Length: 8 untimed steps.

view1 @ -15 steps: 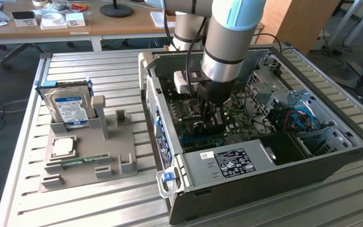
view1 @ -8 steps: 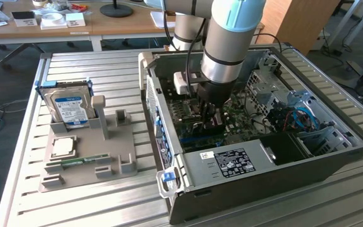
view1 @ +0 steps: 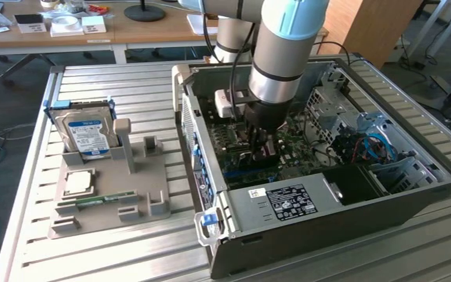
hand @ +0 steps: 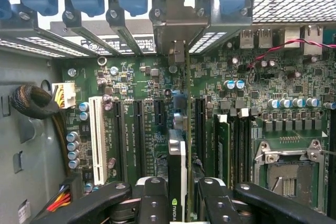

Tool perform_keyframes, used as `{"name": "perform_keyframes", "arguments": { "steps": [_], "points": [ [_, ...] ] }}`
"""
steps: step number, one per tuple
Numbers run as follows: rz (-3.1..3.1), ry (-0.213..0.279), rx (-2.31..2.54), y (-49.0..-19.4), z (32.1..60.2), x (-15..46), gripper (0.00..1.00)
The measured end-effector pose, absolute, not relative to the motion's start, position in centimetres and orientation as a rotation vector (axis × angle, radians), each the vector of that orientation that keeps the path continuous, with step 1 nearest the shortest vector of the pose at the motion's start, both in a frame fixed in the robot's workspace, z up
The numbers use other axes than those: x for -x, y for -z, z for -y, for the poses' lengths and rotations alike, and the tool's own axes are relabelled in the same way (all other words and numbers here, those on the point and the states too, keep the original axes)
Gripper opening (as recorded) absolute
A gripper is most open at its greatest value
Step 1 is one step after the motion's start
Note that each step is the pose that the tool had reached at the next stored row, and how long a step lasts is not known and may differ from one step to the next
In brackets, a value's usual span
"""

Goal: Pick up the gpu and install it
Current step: 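Insert the gpu into the slot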

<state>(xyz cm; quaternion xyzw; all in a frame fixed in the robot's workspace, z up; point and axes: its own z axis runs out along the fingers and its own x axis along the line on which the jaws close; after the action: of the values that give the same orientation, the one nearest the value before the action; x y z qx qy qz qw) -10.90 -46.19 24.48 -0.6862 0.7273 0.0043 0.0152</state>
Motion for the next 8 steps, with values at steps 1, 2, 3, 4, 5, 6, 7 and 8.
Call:
{"name": "perform_keyframes", "arguments": {
  "steps": [1,2,3,4,5,6,7,8],
  "points": [
    [-2.263,-0.013,2.135,-24.48,46.19,10.92,0.27],
    [-2.263,-0.014,2.135,-24.47,46.19,10.94,0.27],
    [-2.263,-0.013,2.136,-24.46,46.20,10.96,0.27],
    [-2.263,-0.013,2.135,-24.44,46.20,10.97,0.27],
    [-2.264,-0.013,2.135,-24.43,46.20,10.97,0.27],
    [-2.264,-0.013,2.135,-24.42,46.20,10.97,0.27],
    [-2.263,-0.014,2.135,-24.40,46.19,10.97,0.27],
    [-2.263,-0.014,2.135,-24.37,46.19,10.97,0.27]
  ]
}}
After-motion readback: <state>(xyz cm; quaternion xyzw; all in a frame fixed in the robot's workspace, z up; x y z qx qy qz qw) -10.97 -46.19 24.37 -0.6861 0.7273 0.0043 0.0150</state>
